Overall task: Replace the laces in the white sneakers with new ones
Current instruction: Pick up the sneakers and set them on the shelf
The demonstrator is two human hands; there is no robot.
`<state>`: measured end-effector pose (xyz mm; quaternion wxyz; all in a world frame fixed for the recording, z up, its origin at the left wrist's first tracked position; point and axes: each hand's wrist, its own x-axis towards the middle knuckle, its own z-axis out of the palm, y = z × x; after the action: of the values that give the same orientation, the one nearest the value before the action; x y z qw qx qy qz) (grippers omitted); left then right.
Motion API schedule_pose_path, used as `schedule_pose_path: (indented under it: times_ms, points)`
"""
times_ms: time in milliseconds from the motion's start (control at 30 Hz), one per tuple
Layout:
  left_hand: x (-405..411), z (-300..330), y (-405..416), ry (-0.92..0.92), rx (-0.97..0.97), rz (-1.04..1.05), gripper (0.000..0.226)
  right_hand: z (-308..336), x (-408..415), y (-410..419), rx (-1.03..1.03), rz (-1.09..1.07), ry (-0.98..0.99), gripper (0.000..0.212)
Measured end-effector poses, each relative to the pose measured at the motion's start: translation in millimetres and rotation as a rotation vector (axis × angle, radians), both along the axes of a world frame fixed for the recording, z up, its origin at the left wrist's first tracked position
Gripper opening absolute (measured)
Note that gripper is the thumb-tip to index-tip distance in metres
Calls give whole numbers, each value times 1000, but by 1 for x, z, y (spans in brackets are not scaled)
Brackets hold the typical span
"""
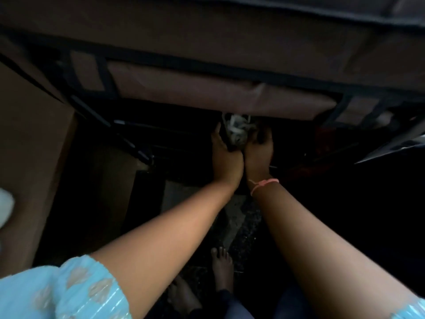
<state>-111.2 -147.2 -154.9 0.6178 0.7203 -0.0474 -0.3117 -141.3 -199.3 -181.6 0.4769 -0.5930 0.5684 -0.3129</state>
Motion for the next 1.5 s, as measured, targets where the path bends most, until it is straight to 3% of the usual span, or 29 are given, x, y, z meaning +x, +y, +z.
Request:
schedule_pose_path:
  times_ms: [133, 233, 367, 633, 733, 900, 1067, 1267, 1367, 1433, 1500]
  points:
    - [-2, 30, 53, 110, 2, 192, 45, 10, 2, 57, 115, 114, 11, 42]
    - [6, 56, 104, 183, 83, 219, 58, 25, 12, 104, 204, 220, 19, 50]
    - [36, 91, 167, 212, 99, 346, 63, 83, 44, 161, 319, 324, -10, 38]
    - [103, 130, 243, 139, 7, 583, 56, 130, 136, 218, 387, 547, -103, 34]
    - [133, 135, 258, 115, -29, 654, 57, 132, 179, 230, 416, 572, -106, 34]
    - [163, 140, 284, 31, -1, 696, 38, 109, 246, 245, 424, 561, -50, 33]
    - [176, 153, 302, -27, -31, 706, 24, 95, 283, 256, 346, 564, -5, 36]
    - [194, 150, 356, -292, 295, 736, 15, 95, 280, 263, 256, 614, 76, 45]
    - [196, 139, 381, -275, 500, 719, 6, 119, 265, 279, -86, 801, 215, 49]
    - [191, 130, 386, -225, 557, 693, 14, 136, 254, 298, -271, 992, 137, 38]
    - [184, 121, 383, -237, 604, 646, 20, 139, 247, 315, -330, 1192, 77, 31]
